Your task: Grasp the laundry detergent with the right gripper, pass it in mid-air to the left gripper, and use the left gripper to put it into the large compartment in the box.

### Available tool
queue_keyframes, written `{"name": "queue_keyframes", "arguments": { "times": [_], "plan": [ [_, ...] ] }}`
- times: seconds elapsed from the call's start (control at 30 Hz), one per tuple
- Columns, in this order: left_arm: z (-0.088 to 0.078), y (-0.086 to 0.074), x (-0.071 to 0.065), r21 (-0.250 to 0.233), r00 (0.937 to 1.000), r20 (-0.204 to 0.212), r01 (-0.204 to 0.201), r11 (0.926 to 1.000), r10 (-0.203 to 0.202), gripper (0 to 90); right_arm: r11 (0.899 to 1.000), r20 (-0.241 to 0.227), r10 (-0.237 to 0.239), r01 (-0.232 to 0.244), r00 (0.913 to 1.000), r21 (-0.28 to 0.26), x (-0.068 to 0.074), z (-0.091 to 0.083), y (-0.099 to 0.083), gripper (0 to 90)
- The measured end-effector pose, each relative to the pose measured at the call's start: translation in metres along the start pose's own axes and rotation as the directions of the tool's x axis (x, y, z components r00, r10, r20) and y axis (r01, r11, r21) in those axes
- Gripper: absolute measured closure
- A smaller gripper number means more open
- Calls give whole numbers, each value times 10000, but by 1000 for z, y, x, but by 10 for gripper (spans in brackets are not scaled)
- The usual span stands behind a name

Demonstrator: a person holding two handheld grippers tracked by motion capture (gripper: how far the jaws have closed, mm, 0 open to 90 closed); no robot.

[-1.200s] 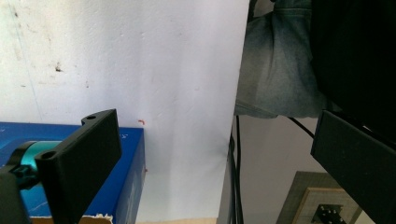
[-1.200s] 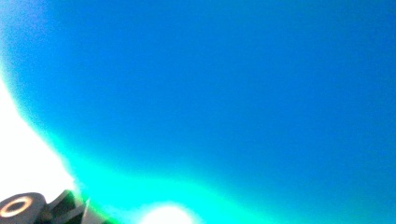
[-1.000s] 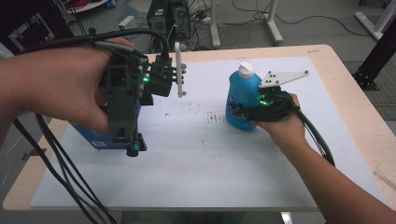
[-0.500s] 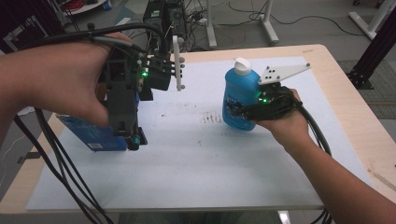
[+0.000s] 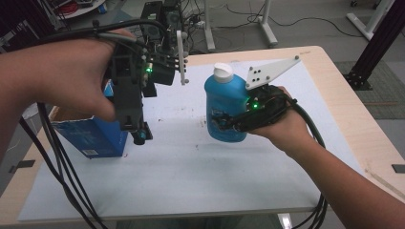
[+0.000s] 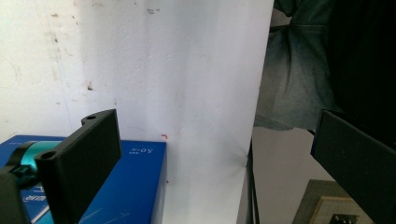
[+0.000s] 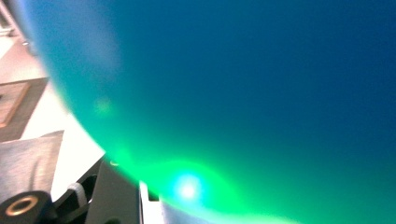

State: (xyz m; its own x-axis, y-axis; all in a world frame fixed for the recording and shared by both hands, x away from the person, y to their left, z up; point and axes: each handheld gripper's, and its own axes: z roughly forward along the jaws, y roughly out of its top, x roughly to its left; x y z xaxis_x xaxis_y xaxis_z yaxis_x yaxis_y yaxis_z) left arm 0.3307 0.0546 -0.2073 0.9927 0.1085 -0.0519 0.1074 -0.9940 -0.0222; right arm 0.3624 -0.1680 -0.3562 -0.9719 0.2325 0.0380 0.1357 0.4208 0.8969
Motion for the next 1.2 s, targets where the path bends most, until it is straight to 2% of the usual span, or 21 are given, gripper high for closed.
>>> {"name": "queue_keyframes", "arguments": {
  "times": [0.2, 0.43, 0.8, 1.2],
  "plan": [
    [-1, 5, 4, -119, 10000, 9, -61, 9999, 61, 17, 9996, -695, -299, 299, 9971, -13, 11, 9, 7, 461],
    [-1, 9, 6, -186, 9999, -19, -107, 9998, 106, 17, 9971, -1493, -707, 742, 9863, 176, 22, 22, 12, 461],
    [1, 12, 7, -137, 10000, -38, -35, 9999, 34, 17, 9917, -2264, -1154, 1251, 9672, 287, 39, 50, 23, 462],
    [7, 18, 4, -59, 9999, -36, -147, 9999, 147, 17, 9910, -2727, -1288, 1336, 9534, -11, 49, 72, 41, 463]
  ]
}}
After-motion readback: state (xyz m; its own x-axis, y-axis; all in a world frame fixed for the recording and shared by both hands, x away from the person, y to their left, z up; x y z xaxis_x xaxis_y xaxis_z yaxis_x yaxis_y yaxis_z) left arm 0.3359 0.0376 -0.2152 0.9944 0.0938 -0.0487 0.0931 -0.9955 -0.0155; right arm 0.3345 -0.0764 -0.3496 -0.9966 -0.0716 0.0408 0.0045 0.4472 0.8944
